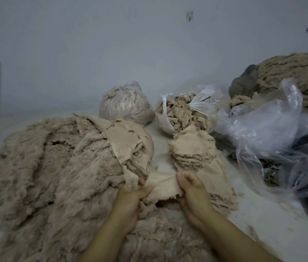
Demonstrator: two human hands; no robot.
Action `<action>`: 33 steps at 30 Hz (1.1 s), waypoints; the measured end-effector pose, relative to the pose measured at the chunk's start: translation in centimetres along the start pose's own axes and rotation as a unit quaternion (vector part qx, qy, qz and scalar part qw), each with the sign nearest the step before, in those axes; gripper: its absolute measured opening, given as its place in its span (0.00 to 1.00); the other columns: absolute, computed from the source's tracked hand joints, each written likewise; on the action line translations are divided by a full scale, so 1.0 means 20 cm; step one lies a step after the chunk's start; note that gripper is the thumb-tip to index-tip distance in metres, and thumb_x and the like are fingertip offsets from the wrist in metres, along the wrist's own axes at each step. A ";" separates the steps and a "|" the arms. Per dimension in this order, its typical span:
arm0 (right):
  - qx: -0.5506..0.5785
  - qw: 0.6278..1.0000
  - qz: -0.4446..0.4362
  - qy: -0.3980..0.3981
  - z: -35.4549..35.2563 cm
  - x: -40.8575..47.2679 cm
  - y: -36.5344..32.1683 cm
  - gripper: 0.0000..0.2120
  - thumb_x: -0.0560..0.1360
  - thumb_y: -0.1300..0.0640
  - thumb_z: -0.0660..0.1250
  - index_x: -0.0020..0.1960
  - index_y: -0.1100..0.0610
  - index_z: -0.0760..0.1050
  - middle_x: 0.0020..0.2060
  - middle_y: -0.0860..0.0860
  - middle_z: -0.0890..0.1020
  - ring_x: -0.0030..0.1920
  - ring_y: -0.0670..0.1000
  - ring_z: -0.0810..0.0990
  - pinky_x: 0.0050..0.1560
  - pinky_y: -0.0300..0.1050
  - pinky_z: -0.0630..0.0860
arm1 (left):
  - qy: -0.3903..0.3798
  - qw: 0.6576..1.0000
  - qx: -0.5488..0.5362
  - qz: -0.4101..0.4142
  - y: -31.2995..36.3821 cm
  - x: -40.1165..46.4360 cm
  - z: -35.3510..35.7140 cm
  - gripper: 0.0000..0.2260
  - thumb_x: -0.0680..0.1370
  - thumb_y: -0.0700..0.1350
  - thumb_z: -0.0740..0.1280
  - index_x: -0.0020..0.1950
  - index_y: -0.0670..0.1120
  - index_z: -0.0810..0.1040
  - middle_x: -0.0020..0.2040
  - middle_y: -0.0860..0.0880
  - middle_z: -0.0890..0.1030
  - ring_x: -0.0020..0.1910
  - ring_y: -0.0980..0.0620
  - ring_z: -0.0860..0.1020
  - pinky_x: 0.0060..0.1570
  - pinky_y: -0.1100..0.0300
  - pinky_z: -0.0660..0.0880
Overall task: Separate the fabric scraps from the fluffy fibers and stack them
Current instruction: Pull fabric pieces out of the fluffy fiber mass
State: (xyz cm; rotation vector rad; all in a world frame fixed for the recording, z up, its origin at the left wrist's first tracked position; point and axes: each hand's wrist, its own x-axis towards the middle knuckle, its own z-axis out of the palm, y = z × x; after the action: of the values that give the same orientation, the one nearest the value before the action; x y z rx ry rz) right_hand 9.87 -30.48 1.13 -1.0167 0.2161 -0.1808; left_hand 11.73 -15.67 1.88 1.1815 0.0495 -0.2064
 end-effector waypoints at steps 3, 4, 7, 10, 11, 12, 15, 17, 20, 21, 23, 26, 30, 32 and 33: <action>-0.071 0.996 -0.002 -0.046 -0.01 -0.02 -0.01 0.07 0.78 0.62 0.64 0.41 0.59 0.74 0.31 0.53 0.78 0.28 0.45 0.76 0.28 0.38 0.73 | -0.005 0.998 0.008 -0.059 0.01 0.01 -0.01 0.09 0.70 0.27 0.63 0.44 0.37 0.79 0.36 0.40 0.83 0.32 0.45 0.82 0.28 0.57 0.79; -0.095 0.993 0.015 -0.076 -0.01 -0.04 -0.01 0.06 0.76 0.59 0.66 0.42 0.59 0.78 0.34 0.54 0.81 0.31 0.47 0.79 0.32 0.38 0.75 | -0.006 0.998 0.017 -0.068 0.01 0.01 -0.01 0.12 0.70 0.26 0.61 0.46 0.36 0.80 0.39 0.38 0.83 0.33 0.44 0.83 0.29 0.56 0.79; -0.130 0.982 0.058 -0.127 0.00 -0.05 0.01 0.13 0.74 0.51 0.69 0.50 0.61 0.83 0.46 0.58 0.85 0.47 0.56 0.84 0.49 0.47 0.79 | -0.015 0.998 0.049 -0.044 -0.01 0.00 0.03 0.17 0.70 0.24 0.55 0.50 0.34 0.80 0.41 0.38 0.84 0.37 0.45 0.84 0.32 0.58 0.80; -0.152 0.982 0.018 -0.108 0.01 -0.06 0.01 0.09 0.73 0.57 0.71 0.46 0.64 0.81 0.43 0.63 0.83 0.41 0.55 0.80 0.43 0.46 0.76 | 0.009 0.994 0.102 -0.022 -0.02 -0.03 0.06 0.15 0.72 0.26 0.58 0.46 0.38 0.81 0.36 0.42 0.84 0.32 0.49 0.83 0.28 0.61 0.76; -0.152 0.982 0.006 -0.114 0.01 -0.07 0.01 0.06 0.74 0.59 0.70 0.43 0.63 0.81 0.39 0.61 0.82 0.39 0.54 0.78 0.40 0.44 0.74 | 0.021 0.994 0.104 -0.019 -0.02 -0.03 0.06 0.14 0.72 0.27 0.58 0.43 0.39 0.82 0.36 0.42 0.84 0.31 0.48 0.82 0.29 0.60 0.75; -0.157 0.980 -0.008 -0.125 0.01 -0.07 0.01 0.05 0.74 0.60 0.70 0.40 0.60 0.81 0.37 0.58 0.80 0.38 0.52 0.76 0.38 0.42 0.72 | 0.030 0.995 0.095 -0.026 -0.02 -0.03 0.05 0.13 0.72 0.29 0.59 0.38 0.40 0.82 0.35 0.42 0.83 0.31 0.47 0.81 0.31 0.59 0.74; -0.208 0.965 -0.039 -0.155 0.02 -0.09 0.02 0.07 0.74 0.61 0.71 0.37 0.55 0.82 0.38 0.49 0.81 0.42 0.44 0.79 0.41 0.35 0.72 | -0.015 0.995 0.016 -0.098 0.01 -0.02 0.05 0.14 0.75 0.41 0.65 0.32 0.40 0.83 0.35 0.40 0.82 0.31 0.45 0.81 0.33 0.57 0.77; -0.242 0.955 -0.046 -0.165 0.02 -0.10 0.03 0.08 0.74 0.61 0.71 0.37 0.54 0.83 0.43 0.46 0.84 0.51 0.38 0.80 0.48 0.31 0.72 | -0.040 0.995 -0.001 -0.096 0.01 -0.03 0.07 0.10 0.71 0.47 0.69 0.35 0.41 0.85 0.38 0.39 0.83 0.34 0.44 0.82 0.35 0.56 0.79; -0.259 0.948 -0.055 -0.176 0.01 -0.10 0.02 0.09 0.75 0.61 0.69 0.37 0.54 0.82 0.34 0.47 0.81 0.38 0.43 0.76 0.41 0.35 0.71 | -0.012 0.998 -0.035 -0.059 0.01 -0.01 0.07 0.08 0.67 0.47 0.70 0.35 0.43 0.84 0.38 0.40 0.83 0.35 0.44 0.82 0.38 0.53 0.78; -0.259 0.948 -0.061 -0.173 0.01 -0.10 0.02 0.10 0.76 0.60 0.68 0.36 0.54 0.81 0.32 0.47 0.79 0.35 0.44 0.74 0.39 0.35 0.70 | -0.009 0.997 -0.054 -0.050 0.01 -0.01 0.07 0.08 0.67 0.47 0.69 0.36 0.43 0.84 0.38 0.40 0.83 0.36 0.44 0.82 0.39 0.52 0.79; -0.252 0.952 -0.071 -0.159 0.00 -0.10 0.03 0.11 0.77 0.60 0.67 0.35 0.56 0.77 0.31 0.48 0.75 0.35 0.46 0.70 0.38 0.37 0.67 | 0.010 0.997 -0.064 -0.037 0.01 -0.01 0.07 0.08 0.69 0.47 0.69 0.38 0.43 0.84 0.40 0.39 0.83 0.37 0.43 0.82 0.39 0.52 0.79; -0.193 0.973 -0.048 -0.119 0.01 -0.09 0.03 0.09 0.77 0.59 0.66 0.39 0.59 0.75 0.35 0.55 0.77 0.39 0.51 0.74 0.42 0.42 0.72 | 0.052 0.997 0.024 0.050 -0.02 -0.03 0.10 0.07 0.72 0.46 0.70 0.40 0.43 0.85 0.41 0.40 0.85 0.38 0.45 0.83 0.35 0.59 0.78; -0.161 0.981 -0.016 -0.108 0.05 -0.09 0.05 0.06 0.77 0.58 0.67 0.43 0.59 0.78 0.40 0.53 0.84 0.43 0.54 0.82 0.47 0.46 0.78 | 0.075 0.992 0.085 0.063 -0.08 -0.03 0.13 0.11 0.75 0.50 0.68 0.41 0.44 0.85 0.38 0.44 0.85 0.39 0.48 0.84 0.36 0.60 0.79; -0.193 0.975 -0.021 -0.108 0.07 -0.09 0.06 0.11 0.78 0.60 0.65 0.37 0.56 0.74 0.32 0.50 0.78 0.36 0.50 0.75 0.38 0.42 0.72 | 0.107 0.991 0.069 0.050 -0.08 -0.01 0.12 0.13 0.75 0.51 0.69 0.46 0.41 0.83 0.41 0.42 0.85 0.42 0.44 0.84 0.42 0.54 0.79; -0.199 0.974 -0.021 -0.107 0.07 -0.10 0.06 0.13 0.78 0.60 0.64 0.35 0.55 0.72 0.30 0.50 0.75 0.34 0.48 0.72 0.36 0.41 0.69 | 0.118 0.991 0.045 0.045 -0.08 0.01 0.11 0.14 0.75 0.50 0.69 0.48 0.39 0.82 0.41 0.40 0.85 0.43 0.42 0.83 0.44 0.53 0.79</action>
State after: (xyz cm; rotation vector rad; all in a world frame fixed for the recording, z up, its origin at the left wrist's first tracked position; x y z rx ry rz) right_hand 8.45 -28.25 0.99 -1.4300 0.0315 -0.0652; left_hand 11.42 -18.28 1.28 1.2902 0.1962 0.0122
